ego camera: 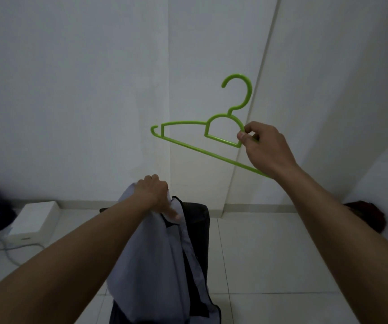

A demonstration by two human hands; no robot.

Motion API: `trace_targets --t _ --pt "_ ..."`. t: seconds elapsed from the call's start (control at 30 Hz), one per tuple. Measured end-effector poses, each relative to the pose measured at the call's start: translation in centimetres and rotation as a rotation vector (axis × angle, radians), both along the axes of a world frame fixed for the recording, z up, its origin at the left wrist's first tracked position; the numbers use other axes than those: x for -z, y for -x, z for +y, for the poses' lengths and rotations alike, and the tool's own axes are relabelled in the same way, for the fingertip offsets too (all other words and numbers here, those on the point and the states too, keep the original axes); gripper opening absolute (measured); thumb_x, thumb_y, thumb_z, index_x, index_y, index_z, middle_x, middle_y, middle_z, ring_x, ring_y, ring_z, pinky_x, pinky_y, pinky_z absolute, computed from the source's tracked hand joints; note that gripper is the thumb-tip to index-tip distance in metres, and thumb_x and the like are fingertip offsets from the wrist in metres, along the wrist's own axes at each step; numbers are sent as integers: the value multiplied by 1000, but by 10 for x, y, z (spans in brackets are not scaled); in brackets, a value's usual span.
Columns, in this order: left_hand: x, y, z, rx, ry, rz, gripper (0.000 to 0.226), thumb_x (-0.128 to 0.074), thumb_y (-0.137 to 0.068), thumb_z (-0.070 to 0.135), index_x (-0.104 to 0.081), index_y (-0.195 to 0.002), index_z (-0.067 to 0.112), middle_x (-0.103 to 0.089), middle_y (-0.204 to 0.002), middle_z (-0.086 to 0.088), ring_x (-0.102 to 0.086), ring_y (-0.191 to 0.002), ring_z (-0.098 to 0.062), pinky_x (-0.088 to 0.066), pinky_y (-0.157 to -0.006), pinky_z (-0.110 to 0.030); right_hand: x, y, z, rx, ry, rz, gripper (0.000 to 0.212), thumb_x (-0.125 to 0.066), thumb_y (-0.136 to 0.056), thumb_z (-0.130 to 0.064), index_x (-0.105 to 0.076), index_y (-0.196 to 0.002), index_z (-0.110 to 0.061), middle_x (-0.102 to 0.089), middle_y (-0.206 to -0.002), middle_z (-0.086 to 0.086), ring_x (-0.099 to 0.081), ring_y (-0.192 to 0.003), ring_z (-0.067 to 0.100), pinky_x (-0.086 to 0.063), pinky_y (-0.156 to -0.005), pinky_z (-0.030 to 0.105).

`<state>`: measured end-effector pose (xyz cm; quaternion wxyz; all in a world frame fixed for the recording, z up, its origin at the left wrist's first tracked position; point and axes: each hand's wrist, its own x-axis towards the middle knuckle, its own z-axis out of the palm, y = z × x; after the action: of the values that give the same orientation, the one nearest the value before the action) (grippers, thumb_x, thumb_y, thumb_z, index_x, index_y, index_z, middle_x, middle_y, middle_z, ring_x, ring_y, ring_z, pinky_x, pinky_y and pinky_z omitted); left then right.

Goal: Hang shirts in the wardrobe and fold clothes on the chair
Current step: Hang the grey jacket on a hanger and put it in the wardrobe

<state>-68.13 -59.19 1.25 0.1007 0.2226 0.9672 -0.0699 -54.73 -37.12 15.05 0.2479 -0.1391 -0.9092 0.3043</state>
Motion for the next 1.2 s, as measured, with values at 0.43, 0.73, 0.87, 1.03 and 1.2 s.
trace_targets --t 0.43,0.73,0.87,1.03,1.2 --pt "-74 -3 -48 -461 -898 -51 32 -47 -96 13 -69 -116 1 -67 -119 -18 -62 -109 -35 -42 -76 -27 -27 -21 -18 11 -16 -73 27 -53 -101 -25 -58 -81 -7 -62 -77 6 -58 -71 25 -39 -60 31" --pt "-127 -31 -84 -561 -1148 -12 45 -44 -102 38 -62 -110 -2 -61 -122 -21 -58 -110 -36 -46 -86 -36 -77 -67 -45 51 -61 -11 22 -50 -100 -21 -63 -88 -7 -68 -99 10 -62 -89 29 -46 -75 37" --pt "-144 -55 -98 -423 -857 -74 54 -74 -82 54 -63 -98 3 -61 -100 -10 -61 -101 -28 -49 -74 -31 -88 -96 -53 81 -58 7 23 -50 -101 -21 -64 -91 -5 -68 -96 11 -62 -88 29 -44 -71 36" --pt "-168 -82 -106 -411 -647 27 18 -64 -85 20 -54 -78 8 -59 -85 -10 -60 -83 -27 -46 -61 -29 -97 -122 -65 82 -62 7 21 -52 -100 -20 -64 -88 -7 -65 -87 10 -57 -76 21 -40 -64 32" --pt "-188 -98 -115 -489 -803 -25 19 -66 -81 20 -53 -78 7 -59 -83 -11 -54 -70 -23 -39 -54 -27 -103 -137 -78 40 -93 -24 20 -51 -99 -21 -63 -86 -11 -63 -81 6 -57 -74 19 -39 -60 29"
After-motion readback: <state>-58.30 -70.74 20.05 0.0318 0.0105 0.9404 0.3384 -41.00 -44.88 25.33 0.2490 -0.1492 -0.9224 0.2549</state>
